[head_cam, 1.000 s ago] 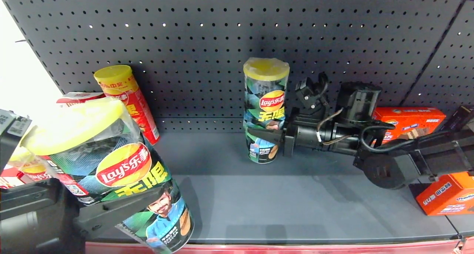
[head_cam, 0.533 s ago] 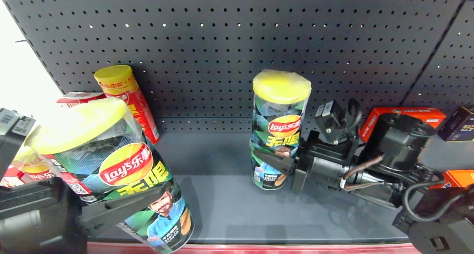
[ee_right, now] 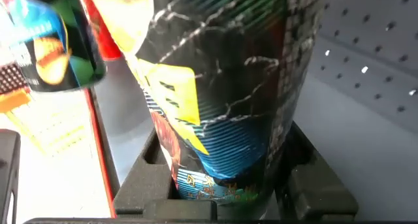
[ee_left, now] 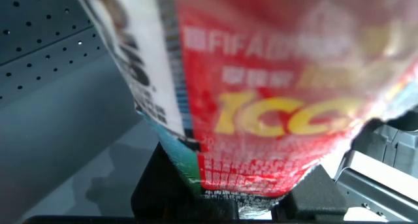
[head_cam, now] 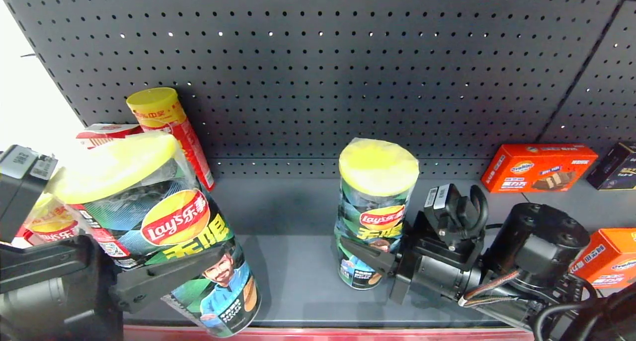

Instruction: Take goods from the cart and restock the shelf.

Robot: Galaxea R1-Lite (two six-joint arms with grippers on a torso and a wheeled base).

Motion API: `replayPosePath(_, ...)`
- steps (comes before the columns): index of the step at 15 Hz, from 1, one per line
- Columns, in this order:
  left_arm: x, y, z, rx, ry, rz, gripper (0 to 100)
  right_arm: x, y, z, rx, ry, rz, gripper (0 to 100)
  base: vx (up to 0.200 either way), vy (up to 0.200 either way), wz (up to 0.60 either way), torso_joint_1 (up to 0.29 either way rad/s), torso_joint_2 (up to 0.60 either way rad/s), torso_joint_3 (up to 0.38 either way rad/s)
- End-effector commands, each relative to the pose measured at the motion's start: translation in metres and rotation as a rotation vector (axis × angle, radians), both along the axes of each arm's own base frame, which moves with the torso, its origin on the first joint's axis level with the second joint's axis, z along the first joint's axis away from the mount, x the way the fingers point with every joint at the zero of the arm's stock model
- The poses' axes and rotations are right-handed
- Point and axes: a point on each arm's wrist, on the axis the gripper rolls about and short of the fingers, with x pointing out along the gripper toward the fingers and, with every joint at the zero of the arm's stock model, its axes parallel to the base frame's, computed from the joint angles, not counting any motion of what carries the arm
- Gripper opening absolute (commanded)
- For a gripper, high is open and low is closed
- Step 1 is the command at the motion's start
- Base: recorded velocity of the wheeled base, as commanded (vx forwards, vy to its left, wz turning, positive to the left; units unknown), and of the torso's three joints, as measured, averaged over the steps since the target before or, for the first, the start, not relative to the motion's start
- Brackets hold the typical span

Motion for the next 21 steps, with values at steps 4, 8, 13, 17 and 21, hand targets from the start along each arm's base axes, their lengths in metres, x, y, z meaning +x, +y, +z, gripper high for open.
replayPosePath(4, 0.0, 0.0, -0.001, 0.001, 0.003, 0.001, 0, 0.005, 0.009, -0.023, -0.047, 0.047, -0.008, 0, 0.0, 0.0, 0.0, 0.0, 0.0, 0.0)
replayPosePath(8, -0.001, 0.0, -0.003, 0.004, 0.009, 0.001, 0, 0.0, 0.015, -0.027, -0.061, 0.049, -0.01, 0, 0.0, 0.0, 0.0, 0.0, 0.0, 0.0)
replayPosePath(13, -0.001, 0.0, -0.004, 0.004, 0.01, -0.002, 0, -0.005, 0.009, -0.017, -0.038, 0.021, -0.049, 100, 0.0, 0.0, 0.0, 0.0, 0.0, 0.0)
replayPosePath(17, -0.002, 0.0, -0.003, 0.003, 0.005, -0.005, 0, -0.022, -0.015, -0.001, -0.011, -0.001, -0.072, 100, 0.0, 0.0, 0.0, 0.0, 0.0, 0.0)
replayPosePath(21, -0.003, 0.0, -0.002, 0.001, 0.0, -0.007, 0, -0.042, -0.051, 0.006, -0.007, -0.005, -0.125, 100, 0.0, 0.0, 0.0, 0.0, 0.0, 0.0)
